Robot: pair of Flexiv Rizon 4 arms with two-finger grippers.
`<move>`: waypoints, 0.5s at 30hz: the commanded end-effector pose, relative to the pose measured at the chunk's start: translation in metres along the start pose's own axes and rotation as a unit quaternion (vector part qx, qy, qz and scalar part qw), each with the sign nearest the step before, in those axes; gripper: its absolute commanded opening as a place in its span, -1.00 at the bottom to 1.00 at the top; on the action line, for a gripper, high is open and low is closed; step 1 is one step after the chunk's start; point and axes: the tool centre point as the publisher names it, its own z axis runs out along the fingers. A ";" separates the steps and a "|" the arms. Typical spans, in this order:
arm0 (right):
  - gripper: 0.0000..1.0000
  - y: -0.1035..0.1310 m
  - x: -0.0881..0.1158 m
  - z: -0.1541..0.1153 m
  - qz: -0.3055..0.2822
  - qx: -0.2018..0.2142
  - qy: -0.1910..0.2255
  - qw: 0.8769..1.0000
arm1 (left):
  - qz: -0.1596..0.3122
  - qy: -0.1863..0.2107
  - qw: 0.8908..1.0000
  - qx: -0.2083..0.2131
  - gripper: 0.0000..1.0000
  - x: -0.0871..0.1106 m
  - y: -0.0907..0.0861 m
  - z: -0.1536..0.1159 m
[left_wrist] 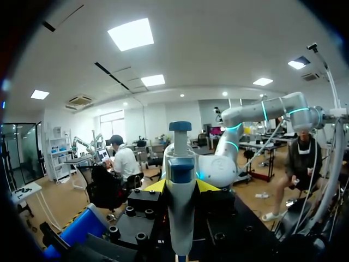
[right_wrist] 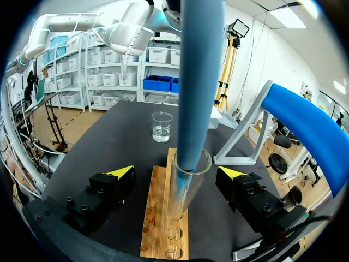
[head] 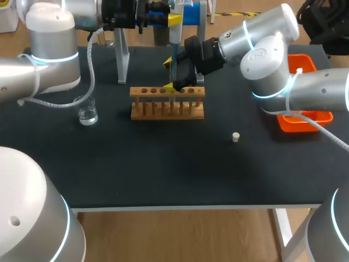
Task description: Invert the test tube, pick up the pipette, mount the tip to pipette, aspirate from beaker and dispense into the tube, eject the tip, return the pipette, and cap with the stopper.
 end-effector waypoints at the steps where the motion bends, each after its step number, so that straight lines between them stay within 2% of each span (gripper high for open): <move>1: 1.00 0.000 -0.001 -0.001 0.000 0.001 0.002 1.000 | 0.001 0.002 1.000 0.001 -1.00 -0.001 0.000 0.000; 15: 1.00 -0.014 0.002 -0.027 0.005 -0.006 -0.003 1.000 | 0.001 0.002 1.000 0.001 -1.00 -0.001 0.000 0.000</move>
